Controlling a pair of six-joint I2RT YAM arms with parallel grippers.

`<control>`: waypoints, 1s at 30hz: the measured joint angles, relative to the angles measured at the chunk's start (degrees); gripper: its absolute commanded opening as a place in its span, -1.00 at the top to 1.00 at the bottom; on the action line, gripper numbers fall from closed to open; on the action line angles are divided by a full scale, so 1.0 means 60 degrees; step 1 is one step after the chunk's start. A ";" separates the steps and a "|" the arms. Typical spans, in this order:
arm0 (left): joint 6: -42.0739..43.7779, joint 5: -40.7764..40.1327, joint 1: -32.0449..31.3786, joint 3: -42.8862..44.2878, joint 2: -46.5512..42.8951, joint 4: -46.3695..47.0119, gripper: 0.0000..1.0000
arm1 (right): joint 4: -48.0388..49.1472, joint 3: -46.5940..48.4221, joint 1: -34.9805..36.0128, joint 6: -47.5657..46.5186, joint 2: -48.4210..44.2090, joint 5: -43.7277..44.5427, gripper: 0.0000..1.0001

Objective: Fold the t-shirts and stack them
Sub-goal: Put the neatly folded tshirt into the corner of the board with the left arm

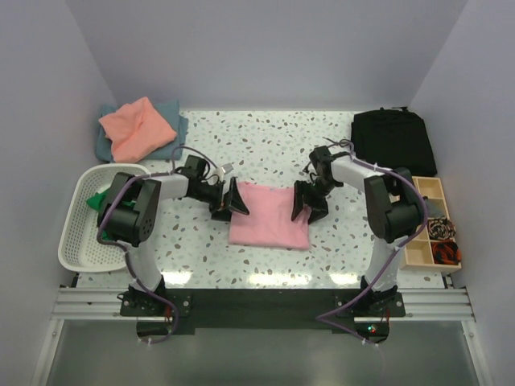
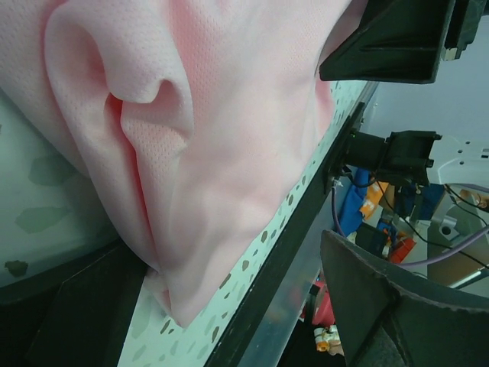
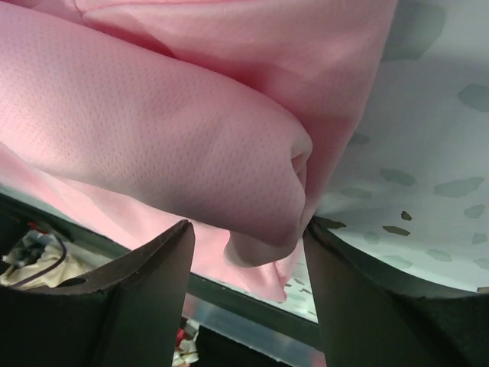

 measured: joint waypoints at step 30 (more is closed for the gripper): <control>-0.0044 -0.0907 -0.0463 0.1239 0.1308 -0.0313 1.00 | 0.0998 -0.0364 -0.0182 0.0259 0.0579 -0.3053 -0.29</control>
